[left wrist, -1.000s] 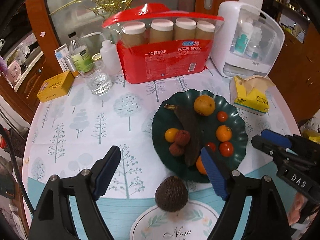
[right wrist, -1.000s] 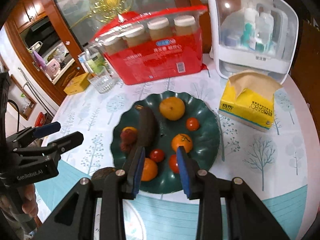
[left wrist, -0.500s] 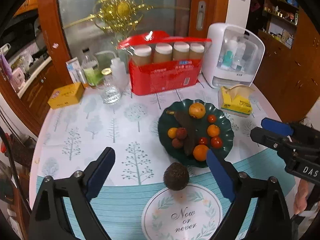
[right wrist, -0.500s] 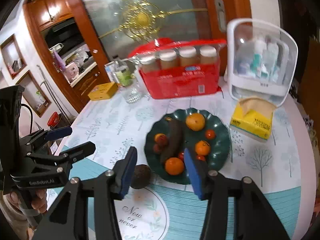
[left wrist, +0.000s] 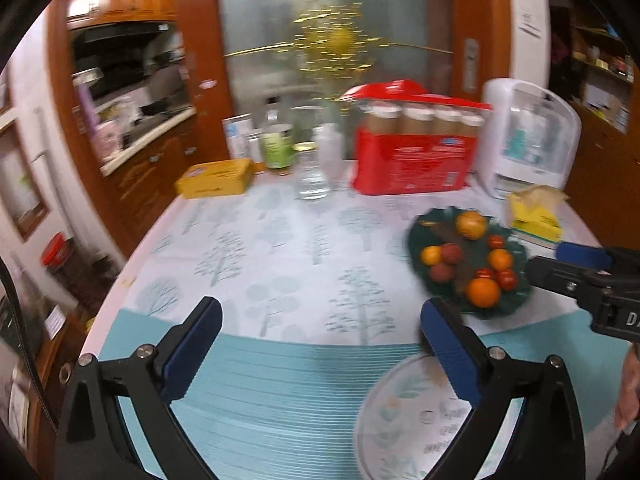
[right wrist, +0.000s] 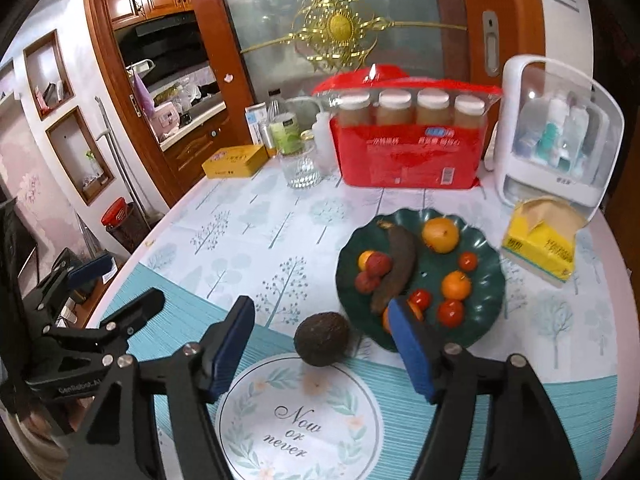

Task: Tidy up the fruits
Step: 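Withdraw both open grippers back toward the brown avocado, then grasp the brown avocado with the right gripper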

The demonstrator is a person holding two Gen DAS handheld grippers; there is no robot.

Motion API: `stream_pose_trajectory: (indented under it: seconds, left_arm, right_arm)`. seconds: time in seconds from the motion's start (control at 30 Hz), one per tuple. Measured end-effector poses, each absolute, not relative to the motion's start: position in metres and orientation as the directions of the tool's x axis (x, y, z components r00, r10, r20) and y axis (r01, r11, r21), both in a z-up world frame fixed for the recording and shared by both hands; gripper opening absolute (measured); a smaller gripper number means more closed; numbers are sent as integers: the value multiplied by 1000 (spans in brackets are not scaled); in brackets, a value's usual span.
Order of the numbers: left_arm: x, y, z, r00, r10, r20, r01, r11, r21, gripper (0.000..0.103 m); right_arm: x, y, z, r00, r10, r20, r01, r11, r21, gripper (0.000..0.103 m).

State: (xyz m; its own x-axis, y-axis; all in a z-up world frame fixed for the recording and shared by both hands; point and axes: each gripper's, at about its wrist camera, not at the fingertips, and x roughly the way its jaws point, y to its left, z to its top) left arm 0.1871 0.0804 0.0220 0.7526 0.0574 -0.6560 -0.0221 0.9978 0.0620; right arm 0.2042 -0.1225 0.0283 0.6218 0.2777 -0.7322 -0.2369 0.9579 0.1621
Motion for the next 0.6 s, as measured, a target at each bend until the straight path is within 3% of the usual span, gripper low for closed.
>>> stream_pose_trajectory:
  seconds: [0.3,0.6]
  left_arm:
    - [208,95,-46,678,192,-709,-180,979,93,99]
    - [225,97,-87,626,180,-759,-212,976,57,99]
  right_arm:
    - [222,-106,-44,572,254,-780,-188,966,177,70]
    - [244,-98,-102,519,236,-821,-141,972,190,70]
